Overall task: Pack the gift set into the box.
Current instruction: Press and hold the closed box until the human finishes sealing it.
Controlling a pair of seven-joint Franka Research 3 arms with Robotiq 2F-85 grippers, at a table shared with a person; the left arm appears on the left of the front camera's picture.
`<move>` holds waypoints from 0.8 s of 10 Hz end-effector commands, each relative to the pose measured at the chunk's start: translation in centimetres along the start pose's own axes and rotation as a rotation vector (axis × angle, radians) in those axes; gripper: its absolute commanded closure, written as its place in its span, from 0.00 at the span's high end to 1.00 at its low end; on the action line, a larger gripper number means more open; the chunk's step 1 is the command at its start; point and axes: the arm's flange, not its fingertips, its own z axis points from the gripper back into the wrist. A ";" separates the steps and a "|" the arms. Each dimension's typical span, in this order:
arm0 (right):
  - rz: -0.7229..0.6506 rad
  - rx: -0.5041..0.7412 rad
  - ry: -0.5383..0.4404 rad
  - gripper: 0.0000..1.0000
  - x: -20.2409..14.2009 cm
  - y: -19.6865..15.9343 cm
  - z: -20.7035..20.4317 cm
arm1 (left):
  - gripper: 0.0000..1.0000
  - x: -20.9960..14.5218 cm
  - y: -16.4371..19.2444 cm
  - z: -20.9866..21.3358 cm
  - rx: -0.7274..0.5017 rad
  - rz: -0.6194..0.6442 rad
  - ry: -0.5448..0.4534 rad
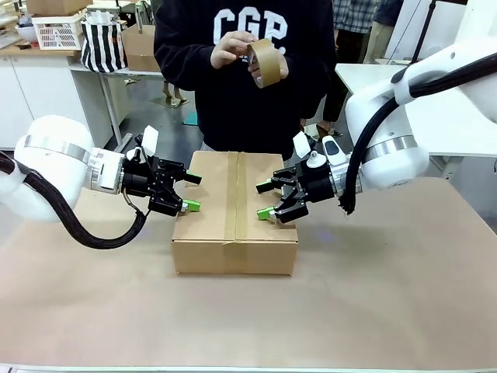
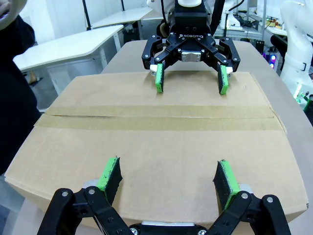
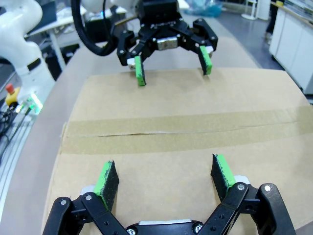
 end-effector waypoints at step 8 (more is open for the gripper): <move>0.017 -0.001 0.004 1.00 -0.1 0.0 0.0 | 1.00 -0.2 -0.1 0.1 -0.005 -0.002 0.002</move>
